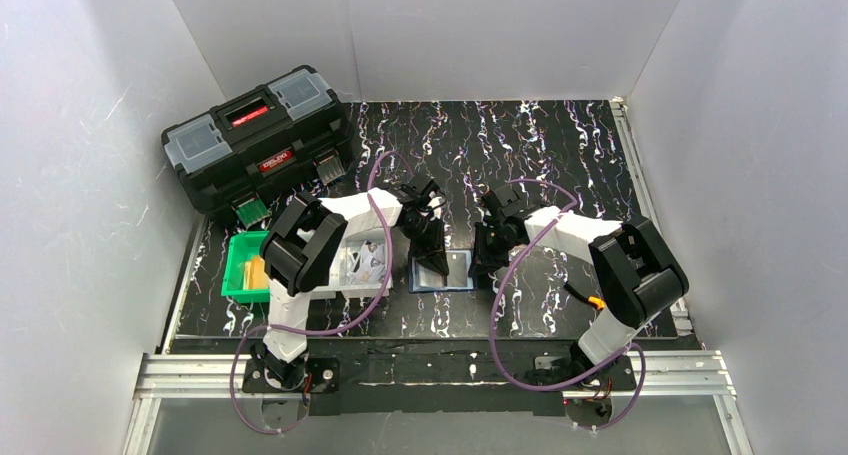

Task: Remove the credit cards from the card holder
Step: Remove the credit card from the card holder.

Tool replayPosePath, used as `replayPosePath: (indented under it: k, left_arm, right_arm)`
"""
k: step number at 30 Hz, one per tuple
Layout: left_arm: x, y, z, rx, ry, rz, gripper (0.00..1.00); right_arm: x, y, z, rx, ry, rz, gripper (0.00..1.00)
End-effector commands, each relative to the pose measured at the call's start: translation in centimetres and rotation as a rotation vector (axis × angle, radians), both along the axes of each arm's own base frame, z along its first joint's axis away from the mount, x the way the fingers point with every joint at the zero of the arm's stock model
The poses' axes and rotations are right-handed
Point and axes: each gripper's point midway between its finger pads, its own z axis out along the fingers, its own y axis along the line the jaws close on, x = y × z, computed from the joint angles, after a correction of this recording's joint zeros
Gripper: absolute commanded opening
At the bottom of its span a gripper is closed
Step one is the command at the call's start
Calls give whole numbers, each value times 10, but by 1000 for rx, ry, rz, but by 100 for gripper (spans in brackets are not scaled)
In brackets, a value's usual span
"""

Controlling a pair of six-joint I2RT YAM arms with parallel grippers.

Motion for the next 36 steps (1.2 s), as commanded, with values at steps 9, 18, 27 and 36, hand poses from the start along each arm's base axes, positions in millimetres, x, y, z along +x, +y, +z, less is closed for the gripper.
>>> replayPosePath:
  k: [9,18,27,36]
  left_arm:
    - [-4,8,16,-11,-15,-5,0]
    - [-1,23,19,-10,-16,6,0]
    - [0,30,19,2,-20,7,1]
    - [1,39,18,23,-25,9,4]
  right_arm:
    - [-1,-8,-20,-76,42,-20,10]
    - [-2,-11,-22,-80,50,-26,9]
    - [-2,-12,-24,-81,56,-25,8]
    - [-2,-14,-25,-87,57,-26,8]
